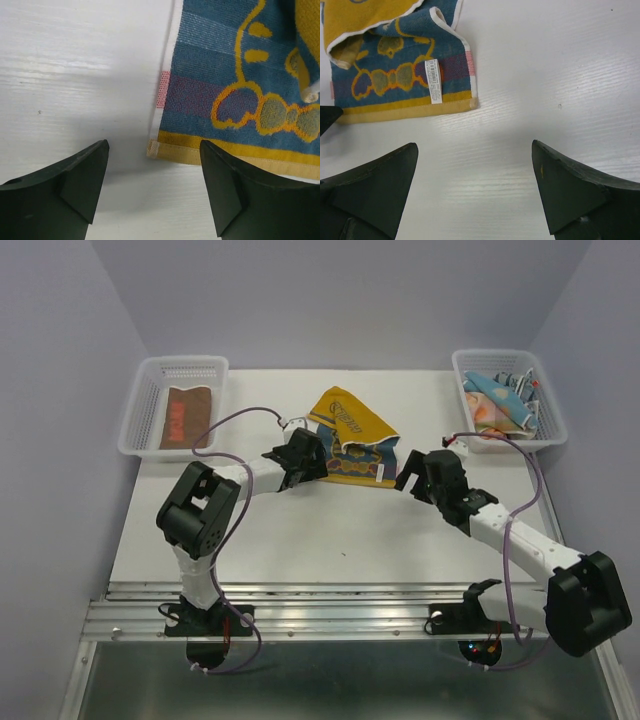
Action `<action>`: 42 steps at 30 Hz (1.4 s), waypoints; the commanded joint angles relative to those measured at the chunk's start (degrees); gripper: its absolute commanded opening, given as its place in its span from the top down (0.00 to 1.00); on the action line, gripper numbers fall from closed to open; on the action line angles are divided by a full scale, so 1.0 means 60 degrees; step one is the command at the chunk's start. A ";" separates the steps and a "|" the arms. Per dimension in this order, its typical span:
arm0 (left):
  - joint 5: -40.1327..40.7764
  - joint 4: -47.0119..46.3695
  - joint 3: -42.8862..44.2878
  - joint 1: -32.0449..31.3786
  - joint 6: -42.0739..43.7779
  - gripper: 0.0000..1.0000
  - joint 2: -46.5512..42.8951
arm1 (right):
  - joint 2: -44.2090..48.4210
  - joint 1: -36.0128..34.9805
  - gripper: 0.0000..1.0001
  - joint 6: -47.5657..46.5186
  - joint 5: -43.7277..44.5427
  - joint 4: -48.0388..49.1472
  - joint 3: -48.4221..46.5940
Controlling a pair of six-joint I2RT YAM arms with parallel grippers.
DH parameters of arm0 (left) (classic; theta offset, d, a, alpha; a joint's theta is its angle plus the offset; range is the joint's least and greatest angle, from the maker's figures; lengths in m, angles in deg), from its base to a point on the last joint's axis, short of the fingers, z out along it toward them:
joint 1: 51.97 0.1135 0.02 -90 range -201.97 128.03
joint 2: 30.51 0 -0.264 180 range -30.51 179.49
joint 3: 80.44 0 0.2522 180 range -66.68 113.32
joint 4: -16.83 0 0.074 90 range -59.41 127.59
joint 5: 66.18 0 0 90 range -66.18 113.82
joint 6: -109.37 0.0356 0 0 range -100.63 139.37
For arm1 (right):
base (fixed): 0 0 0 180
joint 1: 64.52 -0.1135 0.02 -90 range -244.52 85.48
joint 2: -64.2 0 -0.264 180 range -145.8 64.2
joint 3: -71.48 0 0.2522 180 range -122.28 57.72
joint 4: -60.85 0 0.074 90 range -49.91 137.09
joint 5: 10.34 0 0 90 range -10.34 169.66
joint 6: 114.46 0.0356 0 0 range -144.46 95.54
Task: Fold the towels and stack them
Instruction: Flatten out the crumpled towel
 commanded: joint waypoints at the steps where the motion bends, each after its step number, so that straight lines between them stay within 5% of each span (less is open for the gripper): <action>1: 0.0605 0.0764 0.0374 -0.0167 -0.0178 0.16 0.0294 | -0.0140 0.0005 0.00 -0.0170 0.0028 0.0444 0.0097; 8: 0.1221 0.1643 0.0887 -0.0518 -0.0309 0.31 0.1057 | -0.0170 0.0005 0.00 -0.0141 0.0101 0.0649 0.0272; 13: 0.1368 0.1877 0.0902 -0.0695 -0.0514 0.51 0.1321 | -0.0185 0.0005 0.00 -0.0155 0.0204 0.0591 0.0331; 19: 0.1338 0.1892 0.0609 -0.0841 -0.0793 1.00 0.1409 | -0.0170 0.0005 0.00 -0.0185 0.0278 0.0605 0.0463; 33: 0.0958 0.0574 -0.1719 -0.1266 -0.0998 1.00 -0.1300 | -0.1663 -0.0082 0.01 -0.0814 -0.0793 0.0752 -0.0429; 42: 0.0489 -0.0583 -0.2848 -0.1339 -0.1159 1.00 -0.1799 | -0.2777 -0.1166 0.20 -0.0494 0.0218 -0.0112 -0.1089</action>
